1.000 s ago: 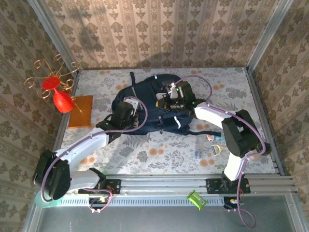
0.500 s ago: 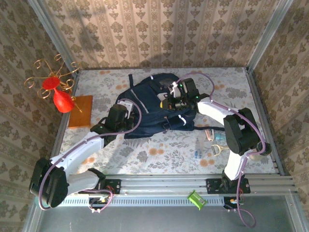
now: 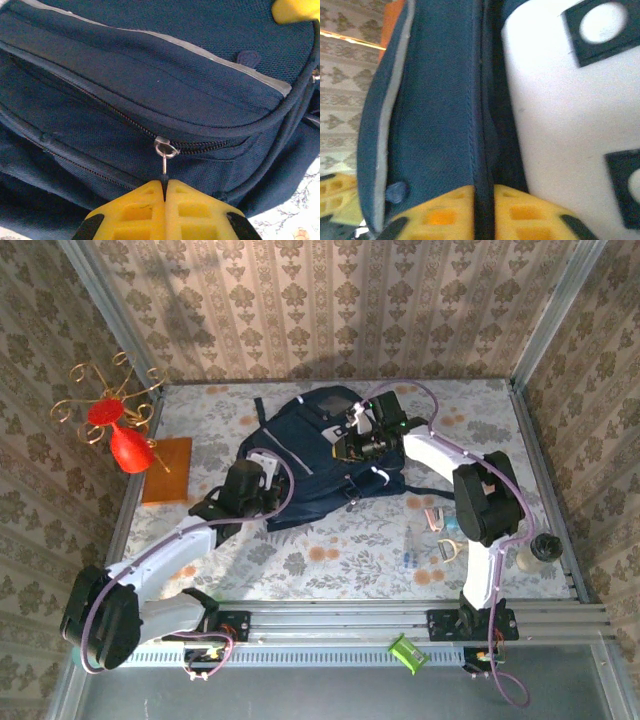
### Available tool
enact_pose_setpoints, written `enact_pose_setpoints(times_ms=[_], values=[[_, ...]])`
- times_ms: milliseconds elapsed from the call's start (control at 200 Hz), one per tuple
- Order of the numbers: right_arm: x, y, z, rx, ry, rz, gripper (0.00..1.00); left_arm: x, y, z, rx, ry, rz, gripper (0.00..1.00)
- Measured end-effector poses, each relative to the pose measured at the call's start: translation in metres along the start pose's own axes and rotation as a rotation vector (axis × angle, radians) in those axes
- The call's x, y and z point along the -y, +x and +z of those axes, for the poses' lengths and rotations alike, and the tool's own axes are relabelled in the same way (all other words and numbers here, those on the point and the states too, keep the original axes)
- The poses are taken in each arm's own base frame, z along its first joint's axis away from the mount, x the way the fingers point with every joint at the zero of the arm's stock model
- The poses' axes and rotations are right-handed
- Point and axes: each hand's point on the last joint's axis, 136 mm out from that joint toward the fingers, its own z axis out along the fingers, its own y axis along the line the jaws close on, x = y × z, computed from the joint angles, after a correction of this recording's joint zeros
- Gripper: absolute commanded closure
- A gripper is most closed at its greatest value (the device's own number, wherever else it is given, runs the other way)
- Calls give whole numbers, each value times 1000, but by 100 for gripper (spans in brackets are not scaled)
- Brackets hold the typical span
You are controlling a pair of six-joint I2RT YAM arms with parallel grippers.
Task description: Pack the student bag
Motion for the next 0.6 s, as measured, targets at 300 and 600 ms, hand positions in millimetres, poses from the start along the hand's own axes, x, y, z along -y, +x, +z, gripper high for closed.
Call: enact_pose_setpoints(times_ms=[300,600], values=[[17,5,-24,58,203,-29,38,15,13,10,-37,38,-4,100],[-8,76,-17,57,198,-14,19,22,16,11,-45,50,4,100]])
